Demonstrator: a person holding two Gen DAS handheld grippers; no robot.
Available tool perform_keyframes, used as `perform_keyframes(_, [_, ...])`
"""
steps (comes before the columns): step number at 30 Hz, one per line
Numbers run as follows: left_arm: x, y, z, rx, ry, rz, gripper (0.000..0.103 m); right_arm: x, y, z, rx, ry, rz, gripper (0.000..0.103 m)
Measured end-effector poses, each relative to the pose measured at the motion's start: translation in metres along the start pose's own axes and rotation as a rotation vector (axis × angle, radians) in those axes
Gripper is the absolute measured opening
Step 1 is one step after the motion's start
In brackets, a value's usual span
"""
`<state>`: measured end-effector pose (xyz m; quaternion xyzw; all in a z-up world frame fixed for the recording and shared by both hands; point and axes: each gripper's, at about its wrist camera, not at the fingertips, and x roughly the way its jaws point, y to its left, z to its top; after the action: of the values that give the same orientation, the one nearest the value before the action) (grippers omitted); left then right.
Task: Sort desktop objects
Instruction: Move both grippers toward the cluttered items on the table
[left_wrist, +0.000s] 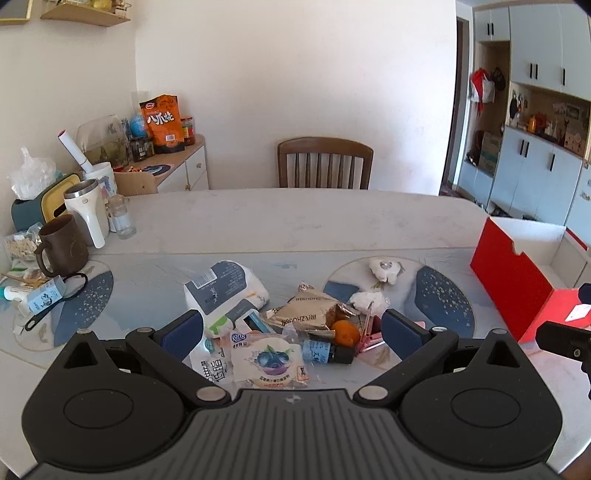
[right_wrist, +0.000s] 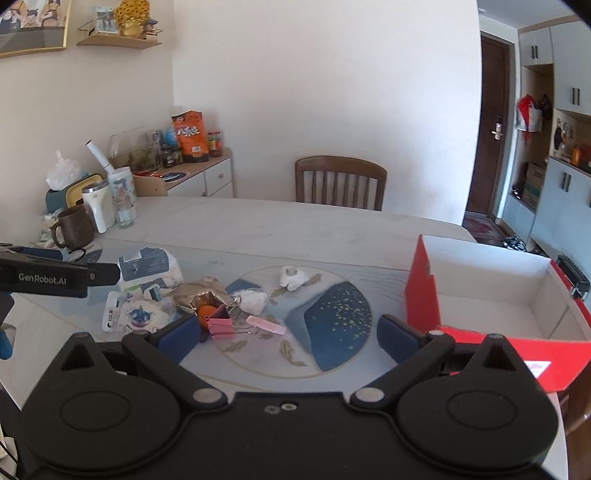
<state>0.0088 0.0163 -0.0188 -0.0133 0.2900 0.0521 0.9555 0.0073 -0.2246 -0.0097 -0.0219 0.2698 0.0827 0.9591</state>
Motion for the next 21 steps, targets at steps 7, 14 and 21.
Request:
perform_keyframes(7, [0.020, 0.009, -0.013, 0.009, 0.037, -0.033, 0.103, 0.024, 0.002, 0.003, 0.012, 0.001, 0.015, 0.101])
perform_keyframes(14, [0.048, 0.019, -0.023, 0.007, 0.106, -0.032, 0.103, 0.054, 0.009, 0.002, 0.037, 0.054, 0.005, 0.096])
perform_keyframes(21, [0.075, 0.023, -0.032, 0.078, 0.180, -0.070, 0.102, 0.088, 0.025, 0.003, 0.020, 0.113, -0.010, 0.095])
